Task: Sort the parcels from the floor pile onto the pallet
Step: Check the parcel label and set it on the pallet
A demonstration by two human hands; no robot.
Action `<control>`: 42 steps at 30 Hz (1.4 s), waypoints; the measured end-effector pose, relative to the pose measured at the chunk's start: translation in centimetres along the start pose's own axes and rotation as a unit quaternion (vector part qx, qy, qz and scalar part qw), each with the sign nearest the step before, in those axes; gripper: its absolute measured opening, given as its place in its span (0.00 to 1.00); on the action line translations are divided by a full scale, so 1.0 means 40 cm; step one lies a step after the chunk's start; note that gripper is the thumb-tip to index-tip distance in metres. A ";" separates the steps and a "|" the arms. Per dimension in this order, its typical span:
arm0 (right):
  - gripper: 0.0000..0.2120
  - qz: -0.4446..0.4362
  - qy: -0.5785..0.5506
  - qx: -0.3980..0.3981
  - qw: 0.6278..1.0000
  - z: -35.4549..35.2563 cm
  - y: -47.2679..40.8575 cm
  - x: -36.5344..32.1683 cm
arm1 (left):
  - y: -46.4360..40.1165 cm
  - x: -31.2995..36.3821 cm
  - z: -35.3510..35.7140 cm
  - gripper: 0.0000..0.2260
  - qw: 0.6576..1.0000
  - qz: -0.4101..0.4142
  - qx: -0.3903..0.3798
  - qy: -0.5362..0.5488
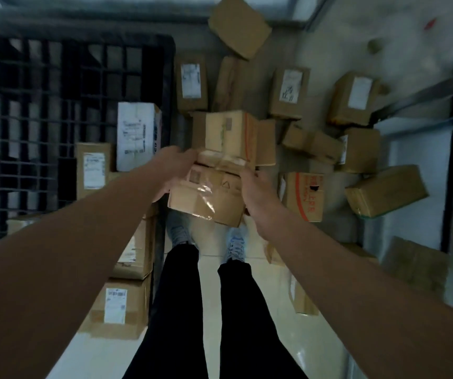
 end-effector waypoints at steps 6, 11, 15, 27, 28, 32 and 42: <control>0.21 -0.118 0.088 -0.039 0.988 -0.062 0.187 -0.200 | 0.193 0.122 -0.156 0.06 0.996 0.063 0.059 -0.008; 0.24 -0.222 0.160 -0.019 0.962 -0.021 0.258 -0.323 | 0.267 0.151 -0.247 0.14 0.989 0.108 0.092 0.035; 0.22 -0.204 0.198 -0.040 0.958 0.064 0.204 -0.373 | 0.202 0.141 -0.322 0.15 0.980 0.151 0.095 0.085; 0.21 -0.183 0.105 -0.095 0.973 0.509 -0.257 -0.522 | -0.380 0.067 -0.545 0.34 0.973 0.142 0.088 0.156; 0.24 -0.179 0.100 -0.099 0.974 0.542 -0.296 -0.528 | -0.430 0.067 -0.563 0.35 0.973 0.143 0.098 0.153; 0.25 -0.167 0.088 -0.106 0.976 0.637 -0.437 -0.541 | -0.598 0.065 -0.605 0.37 0.972 0.138 0.099 0.160; 0.31 -0.153 0.100 -0.115 0.977 0.761 -0.736 -0.565 | -0.882 0.020 -0.609 0.35 0.972 0.123 0.070 0.187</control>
Point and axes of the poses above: each hand's wrist, its own y-axis away from the middle knuckle, its own z-axis out of the palm, x = y × z, the point moved 4 cm from there along -y, towards the middle knuckle
